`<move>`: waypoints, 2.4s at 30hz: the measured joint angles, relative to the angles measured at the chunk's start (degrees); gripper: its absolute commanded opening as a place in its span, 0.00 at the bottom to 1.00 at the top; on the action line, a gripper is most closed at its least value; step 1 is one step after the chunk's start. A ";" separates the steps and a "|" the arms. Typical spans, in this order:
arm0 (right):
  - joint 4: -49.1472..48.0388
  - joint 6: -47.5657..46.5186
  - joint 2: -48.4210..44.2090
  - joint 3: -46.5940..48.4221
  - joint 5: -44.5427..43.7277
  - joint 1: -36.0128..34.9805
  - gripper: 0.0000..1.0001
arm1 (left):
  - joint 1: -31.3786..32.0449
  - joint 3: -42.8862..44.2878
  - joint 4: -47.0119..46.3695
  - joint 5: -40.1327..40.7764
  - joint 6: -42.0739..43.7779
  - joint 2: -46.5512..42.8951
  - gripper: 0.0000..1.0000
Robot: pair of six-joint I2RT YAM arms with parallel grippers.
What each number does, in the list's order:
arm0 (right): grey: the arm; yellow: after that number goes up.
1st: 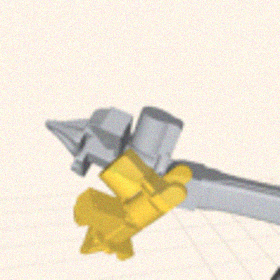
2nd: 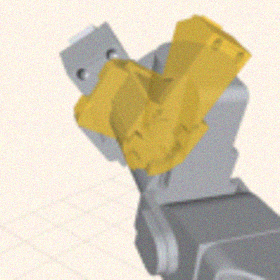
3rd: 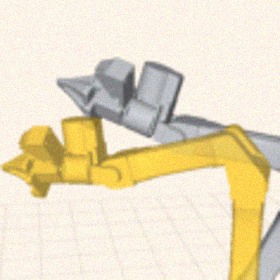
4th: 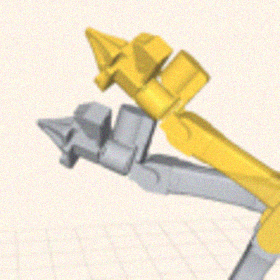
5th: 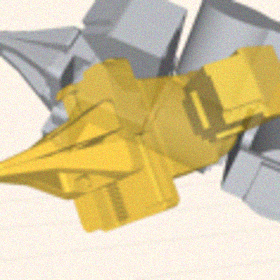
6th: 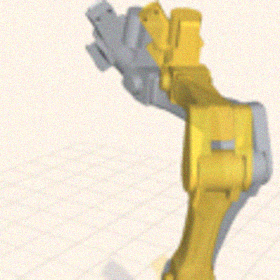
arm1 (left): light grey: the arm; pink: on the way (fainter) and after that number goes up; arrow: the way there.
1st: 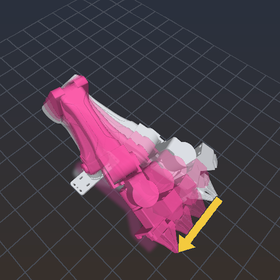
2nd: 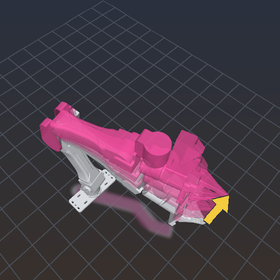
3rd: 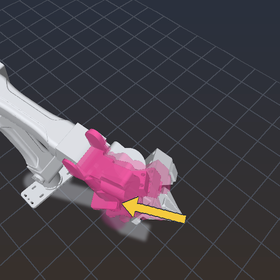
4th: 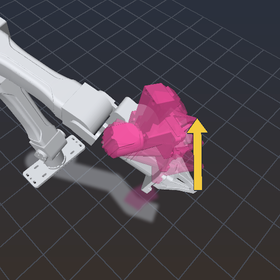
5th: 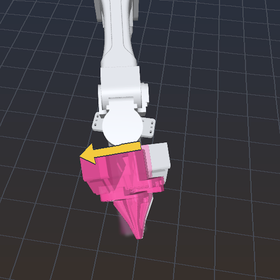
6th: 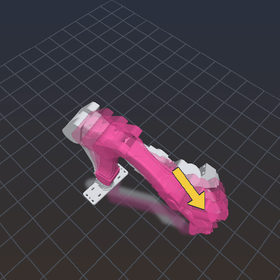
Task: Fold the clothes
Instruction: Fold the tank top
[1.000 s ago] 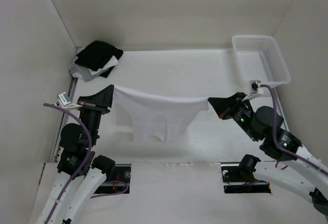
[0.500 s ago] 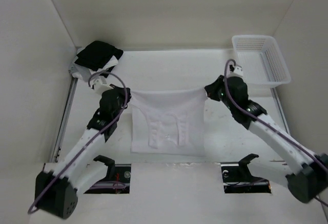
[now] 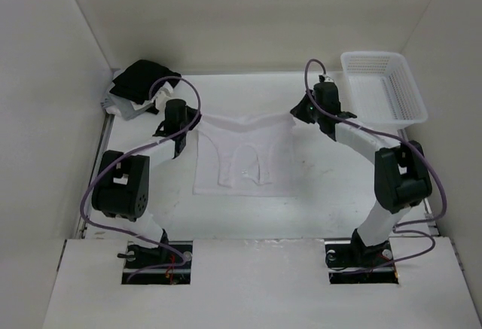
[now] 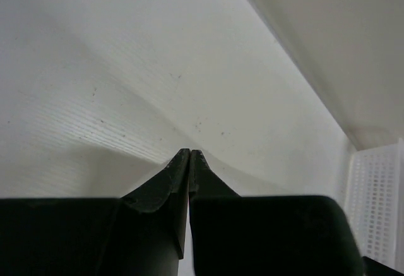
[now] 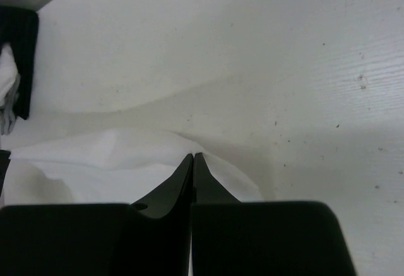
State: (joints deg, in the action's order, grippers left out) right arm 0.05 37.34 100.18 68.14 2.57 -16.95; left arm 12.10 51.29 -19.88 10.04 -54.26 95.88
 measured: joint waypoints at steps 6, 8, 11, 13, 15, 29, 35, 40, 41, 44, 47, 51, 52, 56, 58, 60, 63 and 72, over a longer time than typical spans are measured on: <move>-4.66 0.42 -15.96 -15.61 -0.02 -0.46 0.00 | 0.00 -13.92 -4.17 -1.01 -1.27 -15.26 0.01; -5.60 0.83 -20.98 -20.87 -0.33 -0.94 0.00 | -0.07 -17.94 -4.85 -1.22 -1.60 -19.76 0.01; -6.43 1.31 -26.05 -27.21 -0.74 -2.75 0.01 | -0.09 -23.37 -5.40 -1.73 -1.90 -25.07 0.01; -6.82 1.75 -28.87 -31.17 -1.18 -4.52 0.01 | -0.04 -26.67 -5.35 -2.34 -1.95 -28.15 0.01; -6.73 2.21 -31.85 -34.95 -1.79 -6.47 0.01 | -0.02 -30.12 -5.11 -3.04 -1.97 -31.87 0.01; -3.91 8.04 -45.94 -48.46 -7.26 -13.55 0.02 | 2.10 -43.52 3.85 -4.24 -1.92 -56.68 0.02; -2.97 11.82 -44.87 -50.75 -8.41 -17.62 0.03 | 3.32 -48.09 8.07 -4.31 -2.36 -60.04 0.06; -0.63 14.14 -45.35 -52.33 -9.75 -19.45 0.22 | 3.34 -48.59 10.82 -4.31 -2.78 -64.00 0.17; -0.20 14.36 -45.77 -52.33 -10.05 -19.52 0.25 | 3.34 -48.59 11.04 -4.33 -2.75 -64.70 0.19; 1.20 14.43 -47.78 -52.11 -10.73 -19.52 0.32 | 3.37 -48.52 12.26 -4.52 -2.45 -67.21 0.21; 2.78 13.44 -48.96 -50.75 -11.21 -19.52 0.23 | 3.87 -47.91 14.51 -4.11 -1.49 -70.31 0.20; 1.70 11.61 -44.96 -46.47 -11.21 -19.91 0.02 | 8.48 -45.05 12.68 -1.79 -0.52 -67.43 0.19; 0.52 11.26 -42.64 -45.24 -11.13 -20.28 0.01 | 10.86 -43.87 10.99 -1.07 -0.33 -64.08 0.19; -5.55 10.16 -32.92 -41.72 -10.23 -22.34 0.00 | 22.32 -38.88 1.73 1.11 0.07 -45.94 0.18; -8.81 10.14 -28.55 -40.76 -9.44 -23.28 0.00 | 27.32 -36.35 -2.75 1.46 0.11 -36.65 0.18; -12.35 10.34 -24.39 -40.19 -8.70 -24.33 0.00 | 31.28 -34.32 -6.75 1.31 0.11 -29.22 0.17; -17.46 11.19 -18.73 -40.04 -7.63 -25.64 0.00 | 34.51 -32.59 -11.87 0.90 0.07 -21.29 0.17; -26.32 16.31 -14.45 -43.91 -6.78 -26.43 0.00 | 33.24 -36.13 -17.75 0.17 -0.85 -16.39 0.17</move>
State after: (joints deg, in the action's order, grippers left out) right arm -26.26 53.65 85.73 24.23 -4.21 -43.38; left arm 45.34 15.16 -37.63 10.22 -55.11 79.48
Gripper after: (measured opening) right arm 0.002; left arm 0.170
